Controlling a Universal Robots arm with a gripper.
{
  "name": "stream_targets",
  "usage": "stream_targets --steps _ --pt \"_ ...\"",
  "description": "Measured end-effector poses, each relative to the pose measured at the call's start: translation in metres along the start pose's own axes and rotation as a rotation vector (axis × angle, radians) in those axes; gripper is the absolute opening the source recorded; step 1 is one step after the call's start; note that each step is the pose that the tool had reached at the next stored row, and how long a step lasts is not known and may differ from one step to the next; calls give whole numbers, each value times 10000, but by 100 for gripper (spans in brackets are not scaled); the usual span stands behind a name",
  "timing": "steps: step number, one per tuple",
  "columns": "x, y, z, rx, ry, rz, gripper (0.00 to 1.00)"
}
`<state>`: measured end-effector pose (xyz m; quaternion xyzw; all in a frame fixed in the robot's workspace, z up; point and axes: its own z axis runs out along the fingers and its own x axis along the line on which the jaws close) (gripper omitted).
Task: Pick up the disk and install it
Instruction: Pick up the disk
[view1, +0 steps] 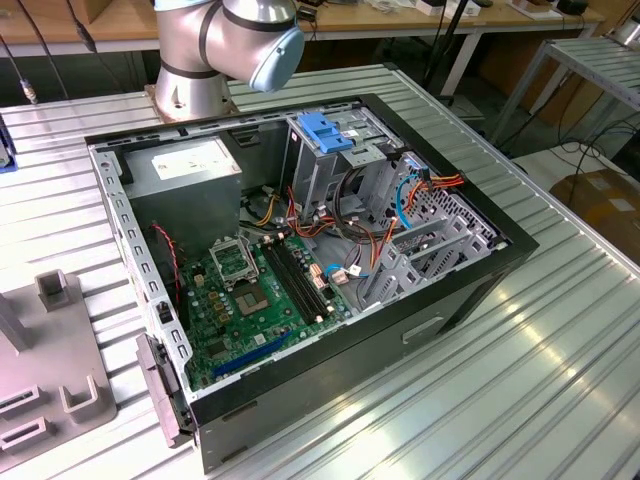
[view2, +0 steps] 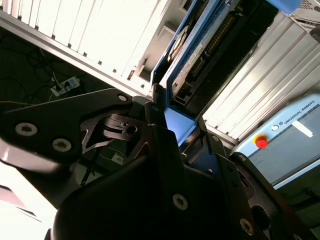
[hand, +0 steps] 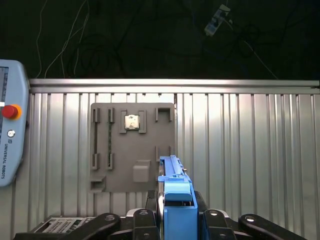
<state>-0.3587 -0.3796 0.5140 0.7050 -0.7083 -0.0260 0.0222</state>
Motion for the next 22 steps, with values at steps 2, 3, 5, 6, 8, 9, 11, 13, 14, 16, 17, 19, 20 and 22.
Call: stream_targets --steps 2,3,5,6,8,9,11,13,14,16,17,19,20,22 --pt "0 -29 -1 1 -1 0 37" --pt "0 -41 -3 0 0 0 37" --pt "0 -66 -4 1 -1 0 37" --pt "0 -80 -5 0 0 0 37" --pt "-1 -121 -8 0 0 0 37" --pt "-1 -137 -9 0 0 0 37" --pt "-1 -168 -11 1 -1 0 37" --pt "-1 -198 -13 1 -1 0 37" --pt "-1 -210 -14 1 -1 0 37" --pt "-1 -235 -16 0 0 0 37" --pt "-1 -247 -16 1 -1 0 37" --pt "-1 -274 -19 0 0 0 37" --pt "-1 -284 -19 0 0 0 37" --pt "-2 -321 -22 0 0 0 37"
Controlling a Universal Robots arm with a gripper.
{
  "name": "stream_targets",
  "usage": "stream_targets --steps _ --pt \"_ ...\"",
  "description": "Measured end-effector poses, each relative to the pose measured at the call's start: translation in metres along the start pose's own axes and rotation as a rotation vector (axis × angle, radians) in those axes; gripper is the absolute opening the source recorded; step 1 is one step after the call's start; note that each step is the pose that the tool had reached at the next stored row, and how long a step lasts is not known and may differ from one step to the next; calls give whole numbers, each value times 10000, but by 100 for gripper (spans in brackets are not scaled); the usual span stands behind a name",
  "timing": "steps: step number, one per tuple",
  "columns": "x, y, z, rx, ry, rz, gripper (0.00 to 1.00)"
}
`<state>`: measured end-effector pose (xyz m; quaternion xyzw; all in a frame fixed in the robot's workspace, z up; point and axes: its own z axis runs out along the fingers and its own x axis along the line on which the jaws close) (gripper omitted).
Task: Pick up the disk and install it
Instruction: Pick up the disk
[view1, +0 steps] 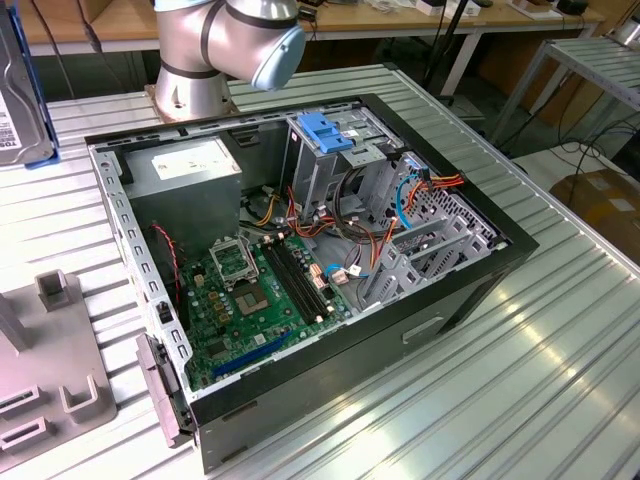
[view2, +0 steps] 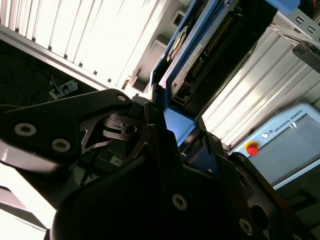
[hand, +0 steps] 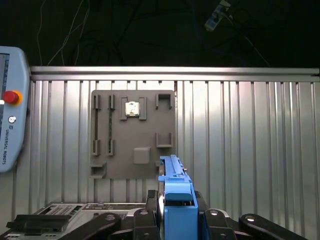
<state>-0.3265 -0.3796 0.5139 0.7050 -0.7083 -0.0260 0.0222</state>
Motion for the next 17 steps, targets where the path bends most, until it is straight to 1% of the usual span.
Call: stream_targets --steps 3,10,11,13,15,17 --pt "0 -41 -3 0 0 0 37" --pt "-1 -182 -12 0 0 0 37" --pt "-1 -227 -15 0 0 0 37" --pt "-1 -296 -18 1 0 0 37" --pt "-2 -356 -23 0 0 -1 37" --pt "-2 -393 -25 0 0 0 37"
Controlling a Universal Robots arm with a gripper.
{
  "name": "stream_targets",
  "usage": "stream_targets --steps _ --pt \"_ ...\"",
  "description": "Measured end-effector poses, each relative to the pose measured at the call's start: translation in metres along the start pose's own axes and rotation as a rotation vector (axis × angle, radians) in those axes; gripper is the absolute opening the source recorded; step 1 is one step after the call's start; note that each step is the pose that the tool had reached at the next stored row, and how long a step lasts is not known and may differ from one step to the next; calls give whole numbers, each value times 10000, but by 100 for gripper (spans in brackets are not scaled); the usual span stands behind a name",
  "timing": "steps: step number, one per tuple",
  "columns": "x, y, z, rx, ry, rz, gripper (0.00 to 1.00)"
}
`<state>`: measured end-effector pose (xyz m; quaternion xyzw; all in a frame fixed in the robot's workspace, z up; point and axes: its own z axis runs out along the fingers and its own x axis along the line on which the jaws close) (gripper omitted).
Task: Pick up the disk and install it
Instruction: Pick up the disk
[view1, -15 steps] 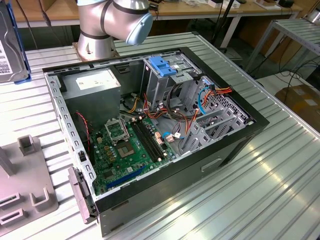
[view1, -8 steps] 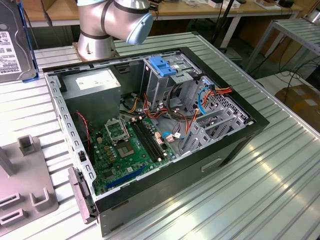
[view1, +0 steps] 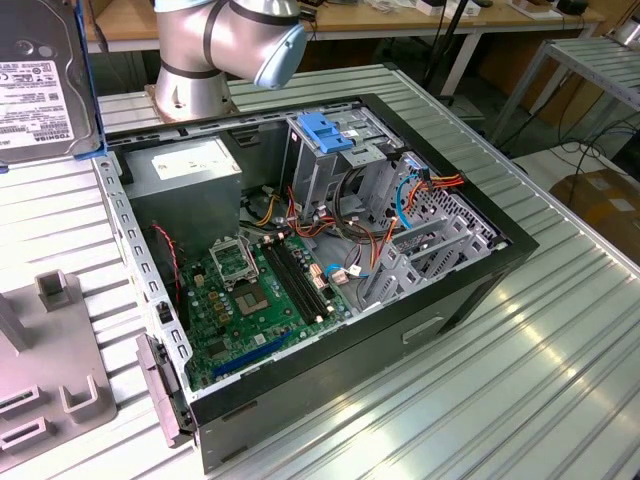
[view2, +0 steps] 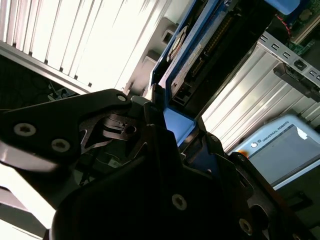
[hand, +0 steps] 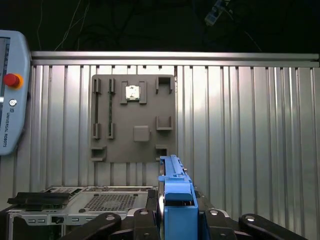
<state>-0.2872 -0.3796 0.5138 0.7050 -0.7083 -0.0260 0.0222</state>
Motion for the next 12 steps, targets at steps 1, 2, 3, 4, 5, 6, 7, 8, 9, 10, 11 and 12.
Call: stream_targets --steps 1,2,3,4,5,6,7,8,9,10,11,12 --pt "0 -20 -1 0 0 0 37" --pt "0 -33 -1 0 0 0 37" --pt "0 -56 -1 11 -1 0 37" --pt "0 -68 1 37 -1 0 37" --pt "0 -81 3 64 -1 0 37" --pt "0 -99 3 76 -1 0 37" --pt "0 -117 3 78 -1 0 37" --pt "0 -135 3 79 -1 -1 37" --pt "0 -157 2 78 -1 -1 37" --pt "-1 -182 0 78 0 -1 37" --pt "-1 -201 -1 77 0 -1 37" --pt "-1 -220 -1 78 0 -1 37"
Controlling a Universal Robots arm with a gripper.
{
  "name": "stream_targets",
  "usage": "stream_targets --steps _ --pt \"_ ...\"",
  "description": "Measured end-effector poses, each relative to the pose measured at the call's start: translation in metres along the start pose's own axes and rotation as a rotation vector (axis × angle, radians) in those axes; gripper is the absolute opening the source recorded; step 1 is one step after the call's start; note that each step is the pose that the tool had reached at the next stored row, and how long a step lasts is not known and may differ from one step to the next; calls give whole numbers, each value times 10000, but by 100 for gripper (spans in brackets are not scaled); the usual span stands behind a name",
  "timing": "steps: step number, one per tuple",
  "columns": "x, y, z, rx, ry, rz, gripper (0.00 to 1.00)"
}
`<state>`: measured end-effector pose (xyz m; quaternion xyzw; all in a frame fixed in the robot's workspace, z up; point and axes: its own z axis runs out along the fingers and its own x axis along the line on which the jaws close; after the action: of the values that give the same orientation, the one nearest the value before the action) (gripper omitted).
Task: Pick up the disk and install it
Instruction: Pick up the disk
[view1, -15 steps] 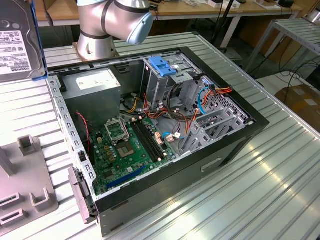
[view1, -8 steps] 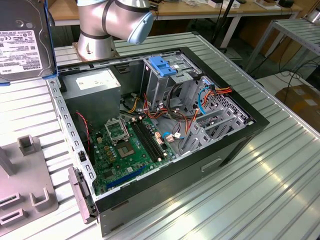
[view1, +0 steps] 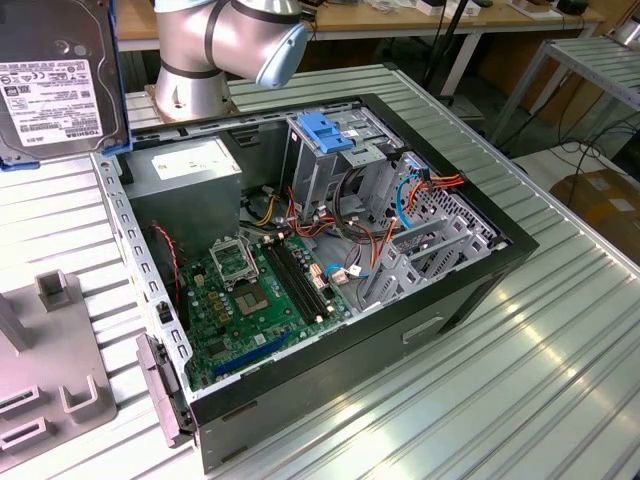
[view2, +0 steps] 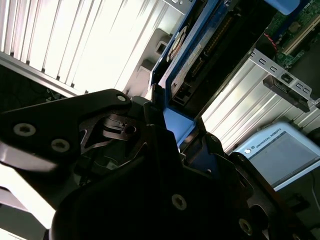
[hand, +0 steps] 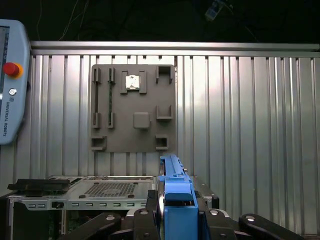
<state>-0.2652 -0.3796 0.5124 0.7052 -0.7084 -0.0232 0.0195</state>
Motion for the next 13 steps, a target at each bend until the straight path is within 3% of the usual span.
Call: stream_targets --steps 6,13 --pt "-1 -182 -8 0 0 1 37" --pt "-1 -323 -14 0 -1 1 37"
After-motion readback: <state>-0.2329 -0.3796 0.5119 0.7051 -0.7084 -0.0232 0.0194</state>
